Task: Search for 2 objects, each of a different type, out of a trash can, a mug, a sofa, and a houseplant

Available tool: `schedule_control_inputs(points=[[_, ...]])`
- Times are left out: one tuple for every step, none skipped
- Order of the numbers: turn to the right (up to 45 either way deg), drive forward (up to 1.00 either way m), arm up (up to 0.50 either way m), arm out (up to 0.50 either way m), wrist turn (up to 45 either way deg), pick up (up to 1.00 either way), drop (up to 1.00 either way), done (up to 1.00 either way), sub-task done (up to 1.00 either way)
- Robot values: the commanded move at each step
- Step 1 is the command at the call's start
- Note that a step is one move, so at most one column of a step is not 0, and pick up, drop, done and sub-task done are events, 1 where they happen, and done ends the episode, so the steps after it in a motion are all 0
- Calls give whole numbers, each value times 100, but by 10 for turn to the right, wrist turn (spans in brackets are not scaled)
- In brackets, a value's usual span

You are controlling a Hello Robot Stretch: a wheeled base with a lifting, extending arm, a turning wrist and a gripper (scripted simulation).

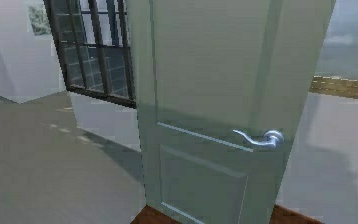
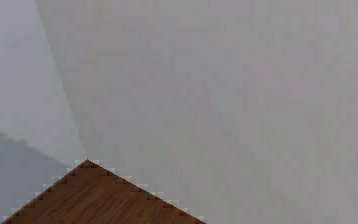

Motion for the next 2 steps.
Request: schedule_control_inputs(points=[[-450,0,0,0,0,0,0,0,0],[-450,0,0,0,0,0,0,0,0]])
